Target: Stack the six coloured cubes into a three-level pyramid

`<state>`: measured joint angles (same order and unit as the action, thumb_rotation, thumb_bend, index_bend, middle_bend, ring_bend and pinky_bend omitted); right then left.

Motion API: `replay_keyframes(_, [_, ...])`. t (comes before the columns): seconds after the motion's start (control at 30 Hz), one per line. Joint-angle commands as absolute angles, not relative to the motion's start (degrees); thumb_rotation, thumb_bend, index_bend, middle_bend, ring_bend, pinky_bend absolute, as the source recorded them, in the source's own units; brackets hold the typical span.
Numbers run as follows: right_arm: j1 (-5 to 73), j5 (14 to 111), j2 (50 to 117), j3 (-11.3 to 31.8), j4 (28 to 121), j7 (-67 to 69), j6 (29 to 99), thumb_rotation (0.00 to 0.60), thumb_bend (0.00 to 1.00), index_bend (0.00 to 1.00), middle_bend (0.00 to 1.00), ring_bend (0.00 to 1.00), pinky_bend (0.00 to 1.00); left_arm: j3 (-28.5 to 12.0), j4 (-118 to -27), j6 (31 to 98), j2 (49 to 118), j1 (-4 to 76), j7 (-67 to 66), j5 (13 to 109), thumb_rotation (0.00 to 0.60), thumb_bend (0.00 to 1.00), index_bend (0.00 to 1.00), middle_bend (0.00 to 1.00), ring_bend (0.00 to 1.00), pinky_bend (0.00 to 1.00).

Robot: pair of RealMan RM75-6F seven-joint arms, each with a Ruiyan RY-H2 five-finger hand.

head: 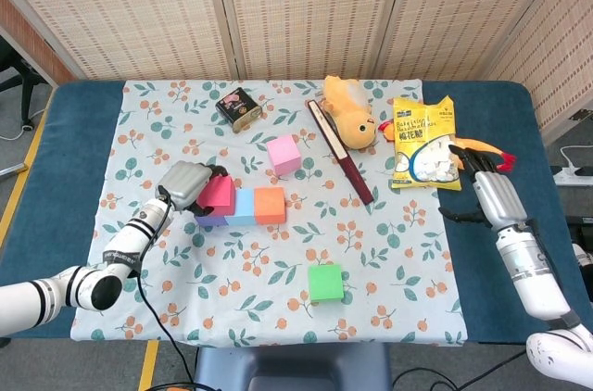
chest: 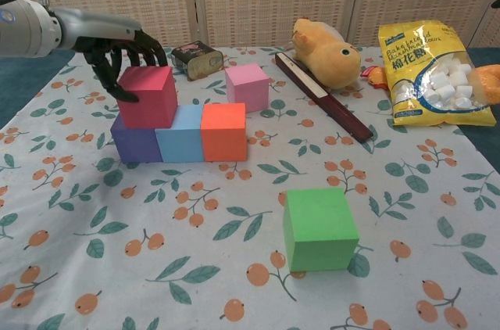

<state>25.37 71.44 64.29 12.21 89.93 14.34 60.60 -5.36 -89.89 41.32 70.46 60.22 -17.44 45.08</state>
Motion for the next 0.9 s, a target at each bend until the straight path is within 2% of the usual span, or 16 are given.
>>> replay_keyframes(0.03, [25.4,71.4,64.3,12.2,89.9,14.4,60.6,0.600,0.00,0.00,0.08,0.00,0.02,-5.6,-90.2,41.5,70.2,60.1,-17.2,45.0,0.600,0.30,0.40,0.35,0.40,0.43])
replay_keyframes(0.73, [25.2,71.4,64.1,12.2,89.9,14.4,60.6,0.600,0.00,0.00,0.08,0.00,0.03,-6.0,-90.4,41.1,70.7,60.4,-17.4,44.4,0.600,0.30,0.38,0.35,0.40,0.43])
replay_keyframes(0.9, [25.2,71.4,64.2,12.3,89.7,14.6,60.5,0.600,0.00,0.00,0.08,0.00,0.03,-5.9,-90.5,41.0,70.9,60.3,-17.4,44.0,0.600,0.30,0.35,0.33,0.40,0.43])
